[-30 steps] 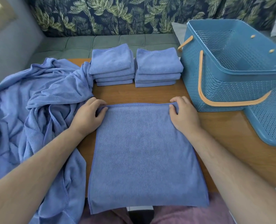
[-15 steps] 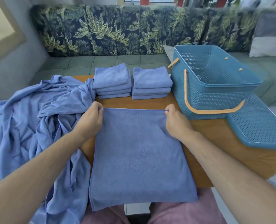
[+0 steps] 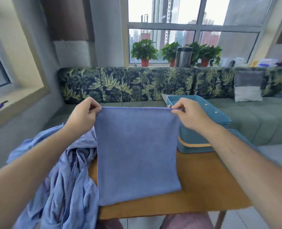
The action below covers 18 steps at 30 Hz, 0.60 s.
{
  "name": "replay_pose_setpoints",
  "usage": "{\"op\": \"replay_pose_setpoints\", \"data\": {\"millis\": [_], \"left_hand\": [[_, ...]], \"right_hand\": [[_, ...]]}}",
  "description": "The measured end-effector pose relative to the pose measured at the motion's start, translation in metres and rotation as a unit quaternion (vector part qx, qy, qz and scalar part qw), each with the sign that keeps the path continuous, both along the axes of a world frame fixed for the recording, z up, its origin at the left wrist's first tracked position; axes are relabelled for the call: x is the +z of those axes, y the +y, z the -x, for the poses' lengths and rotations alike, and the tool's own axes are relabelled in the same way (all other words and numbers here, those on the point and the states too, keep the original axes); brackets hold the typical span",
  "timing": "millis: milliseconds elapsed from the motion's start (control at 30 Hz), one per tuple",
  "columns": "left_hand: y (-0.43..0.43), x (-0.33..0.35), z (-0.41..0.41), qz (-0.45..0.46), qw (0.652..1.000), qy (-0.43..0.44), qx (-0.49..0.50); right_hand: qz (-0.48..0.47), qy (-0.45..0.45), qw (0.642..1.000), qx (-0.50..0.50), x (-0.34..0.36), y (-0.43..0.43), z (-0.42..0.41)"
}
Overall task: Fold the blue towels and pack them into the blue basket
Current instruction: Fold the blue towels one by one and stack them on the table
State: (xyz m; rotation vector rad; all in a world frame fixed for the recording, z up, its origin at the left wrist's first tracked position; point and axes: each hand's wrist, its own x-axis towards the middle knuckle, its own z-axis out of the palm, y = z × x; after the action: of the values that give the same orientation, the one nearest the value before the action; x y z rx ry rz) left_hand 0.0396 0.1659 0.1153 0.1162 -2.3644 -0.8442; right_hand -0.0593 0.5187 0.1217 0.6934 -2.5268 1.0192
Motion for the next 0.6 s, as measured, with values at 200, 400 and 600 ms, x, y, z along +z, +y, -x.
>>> {"op": "replay_pose_setpoints", "data": {"millis": [200,400,600], "left_hand": [[-0.002,0.068,-0.046,0.030,0.997,0.060,-0.035],[-0.002,0.110,-0.087,0.060,0.993,0.077,-0.061],[0.001,0.109,-0.071,0.103,0.995,0.015,-0.009]], "right_hand": [[-0.015,0.013,0.999,0.048,0.084,0.018,-0.044],[-0.107,0.053,0.991,0.054,0.133,0.032,-0.087],[-0.158,0.040,0.987,-0.006,0.130,0.028,-0.081]]}}
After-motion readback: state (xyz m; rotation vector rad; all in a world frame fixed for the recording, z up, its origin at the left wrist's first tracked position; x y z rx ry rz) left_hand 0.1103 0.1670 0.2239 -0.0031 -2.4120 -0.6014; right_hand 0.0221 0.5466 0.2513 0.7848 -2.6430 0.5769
